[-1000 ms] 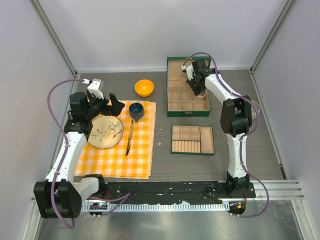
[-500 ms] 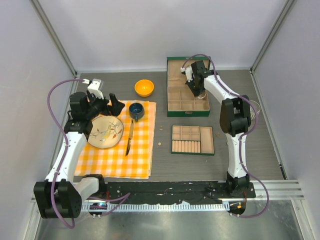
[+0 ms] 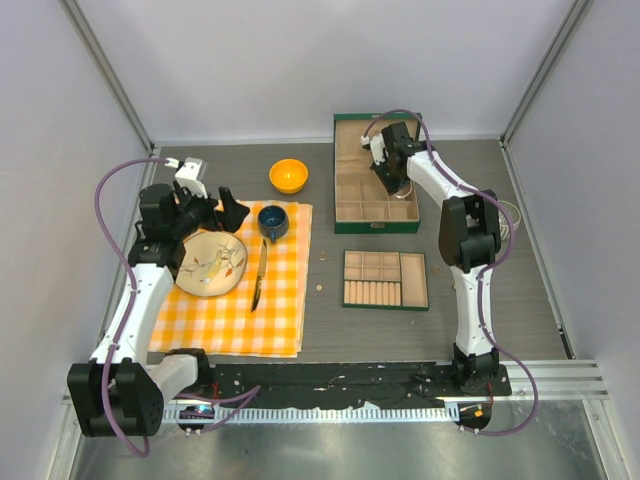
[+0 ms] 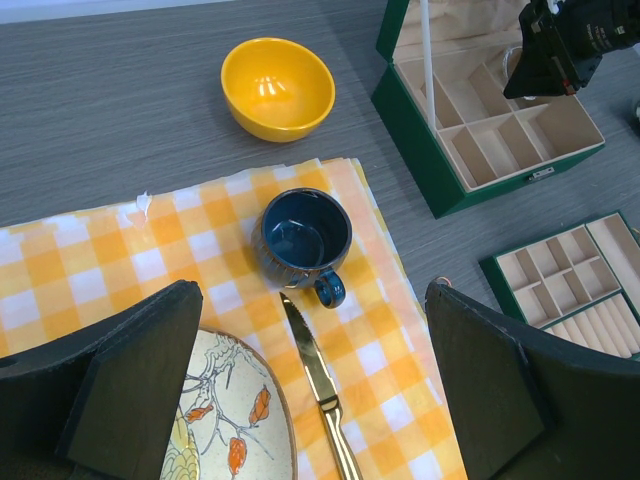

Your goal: Organize the mixed jewelry

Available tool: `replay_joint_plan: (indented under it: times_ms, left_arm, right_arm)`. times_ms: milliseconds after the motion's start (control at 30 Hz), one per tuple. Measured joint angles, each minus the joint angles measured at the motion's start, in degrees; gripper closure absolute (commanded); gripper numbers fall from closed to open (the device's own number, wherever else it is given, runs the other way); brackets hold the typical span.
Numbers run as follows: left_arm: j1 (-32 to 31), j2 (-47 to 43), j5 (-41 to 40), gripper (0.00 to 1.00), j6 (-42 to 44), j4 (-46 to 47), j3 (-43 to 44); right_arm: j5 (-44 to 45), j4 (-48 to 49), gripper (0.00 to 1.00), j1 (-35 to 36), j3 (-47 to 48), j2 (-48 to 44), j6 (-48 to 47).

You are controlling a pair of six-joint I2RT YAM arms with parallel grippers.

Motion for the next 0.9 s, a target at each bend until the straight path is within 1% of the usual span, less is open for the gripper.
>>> replay_joint_plan:
  times_ms: [900]
  left_arm:
    - [0.0,0.0,0.02,0.0,0.02,0.02,0.0]
  right_arm:
    - [2.08,0.94,0.99,1.03,-0.74,0.15,0.39]
